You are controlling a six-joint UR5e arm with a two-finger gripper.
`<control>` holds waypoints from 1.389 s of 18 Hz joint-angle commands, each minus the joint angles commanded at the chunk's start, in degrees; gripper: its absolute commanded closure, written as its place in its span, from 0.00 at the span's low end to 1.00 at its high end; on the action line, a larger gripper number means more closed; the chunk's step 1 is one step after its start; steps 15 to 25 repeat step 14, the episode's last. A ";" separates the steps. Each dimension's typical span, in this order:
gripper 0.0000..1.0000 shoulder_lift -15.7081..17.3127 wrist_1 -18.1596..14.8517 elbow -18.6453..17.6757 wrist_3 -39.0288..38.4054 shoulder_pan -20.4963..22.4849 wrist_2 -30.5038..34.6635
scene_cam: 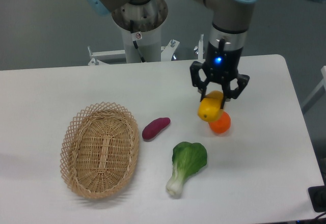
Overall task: Pick up the mango from the table
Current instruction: 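Lift the held mango up off the table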
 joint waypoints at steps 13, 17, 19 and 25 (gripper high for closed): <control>0.47 0.62 -3.34 1.23 0.00 -1.06 0.26; 0.47 0.62 -3.34 1.32 0.00 -1.06 0.26; 0.47 0.62 -3.34 1.32 0.00 -1.06 0.26; 0.47 0.62 -3.34 1.32 0.00 -1.06 0.26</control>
